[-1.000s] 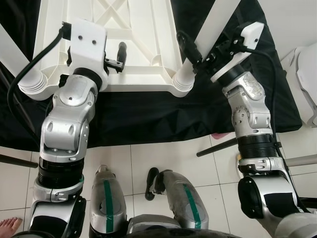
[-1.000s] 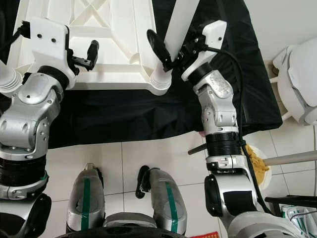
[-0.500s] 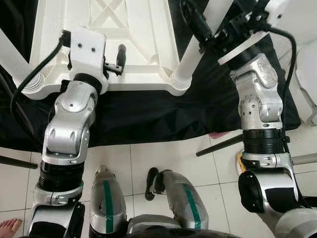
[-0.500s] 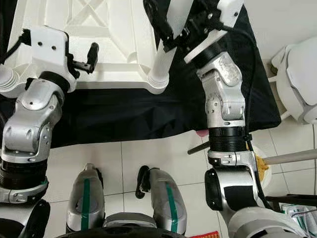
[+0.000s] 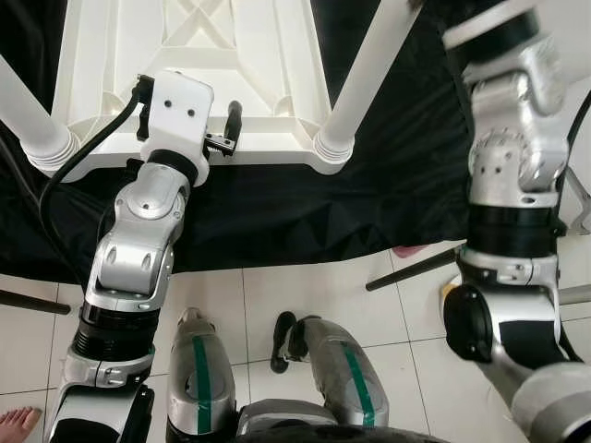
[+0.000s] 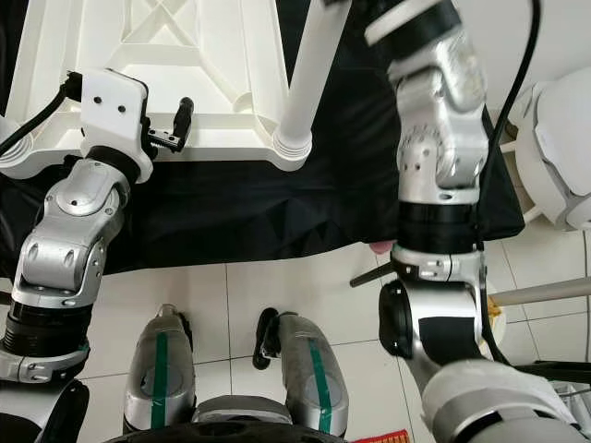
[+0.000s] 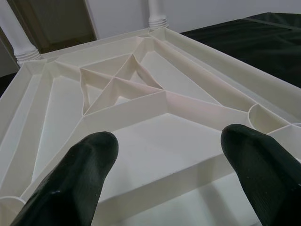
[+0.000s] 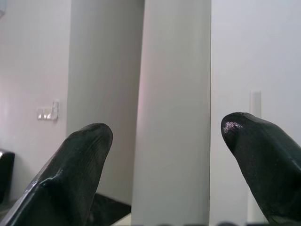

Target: Building children table

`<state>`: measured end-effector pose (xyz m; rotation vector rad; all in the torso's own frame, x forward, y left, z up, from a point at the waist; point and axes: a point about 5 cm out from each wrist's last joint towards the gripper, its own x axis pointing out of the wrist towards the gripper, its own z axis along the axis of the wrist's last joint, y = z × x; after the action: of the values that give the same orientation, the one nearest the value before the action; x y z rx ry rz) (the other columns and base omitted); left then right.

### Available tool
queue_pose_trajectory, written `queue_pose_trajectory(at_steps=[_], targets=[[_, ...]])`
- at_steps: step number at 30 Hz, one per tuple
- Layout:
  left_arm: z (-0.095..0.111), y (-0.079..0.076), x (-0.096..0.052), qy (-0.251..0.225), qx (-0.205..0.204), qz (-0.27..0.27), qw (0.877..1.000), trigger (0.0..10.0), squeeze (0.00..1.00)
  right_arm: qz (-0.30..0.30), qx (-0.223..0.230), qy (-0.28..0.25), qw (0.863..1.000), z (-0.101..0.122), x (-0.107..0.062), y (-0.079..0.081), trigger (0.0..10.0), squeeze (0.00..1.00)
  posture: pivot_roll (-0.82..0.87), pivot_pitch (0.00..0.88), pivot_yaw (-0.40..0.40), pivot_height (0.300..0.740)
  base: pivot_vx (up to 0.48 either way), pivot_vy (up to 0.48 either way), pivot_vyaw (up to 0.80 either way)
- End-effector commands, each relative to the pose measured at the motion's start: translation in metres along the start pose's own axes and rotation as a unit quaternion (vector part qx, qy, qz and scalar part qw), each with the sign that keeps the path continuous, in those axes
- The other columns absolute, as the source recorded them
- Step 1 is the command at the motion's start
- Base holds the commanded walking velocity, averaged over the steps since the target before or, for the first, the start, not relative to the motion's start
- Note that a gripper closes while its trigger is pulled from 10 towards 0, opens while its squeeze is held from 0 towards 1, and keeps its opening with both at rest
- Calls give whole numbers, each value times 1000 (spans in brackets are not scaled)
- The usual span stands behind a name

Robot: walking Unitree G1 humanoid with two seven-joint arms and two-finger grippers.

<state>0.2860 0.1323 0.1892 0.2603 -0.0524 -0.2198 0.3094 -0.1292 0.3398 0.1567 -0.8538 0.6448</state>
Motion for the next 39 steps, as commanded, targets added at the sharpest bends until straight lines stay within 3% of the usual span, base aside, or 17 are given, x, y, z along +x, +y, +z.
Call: queue_pose_trajectory(at_steps=[1,9,18,21,25,30,39], targets=[[-4,-5,0,2,3,-21,1000,10000,0,-7,-4,-17,1000,7,3,-2,10000,0,143,96,-131,740,0,0,0],[-7,-8,-2,-1,10,-33,999,10000,0,-25,-11,-51,998,20,12,-4,10000,0,148,87,-131,740,0,0,0],[-25,-5,-3,52,15,-16,998,10000,0,-34,-12,-71,997,31,20,-6,10000,0,150,84,-128,740,0,0,0],[-36,10,2,93,-15,48,994,10000,0,-31,-10,-79,996,36,22,-6,10000,0,152,86,-127,740,0,0,0],[-36,13,3,95,-18,62,993,10000,0,-30,-10,-80,996,36,22,-5,10000,0,152,86,-127,740,0,0,0],[-36,37,12,96,-48,144,984,10000,0,-32,-11,-76,997,36,21,-6,10000,0,150,100,-128,740,0,0,0],[-28,57,26,82,-44,184,979,10000,0,-34,-13,-73,997,36,20,-6,10000,0,142,107,-119,740,0,0,0]])
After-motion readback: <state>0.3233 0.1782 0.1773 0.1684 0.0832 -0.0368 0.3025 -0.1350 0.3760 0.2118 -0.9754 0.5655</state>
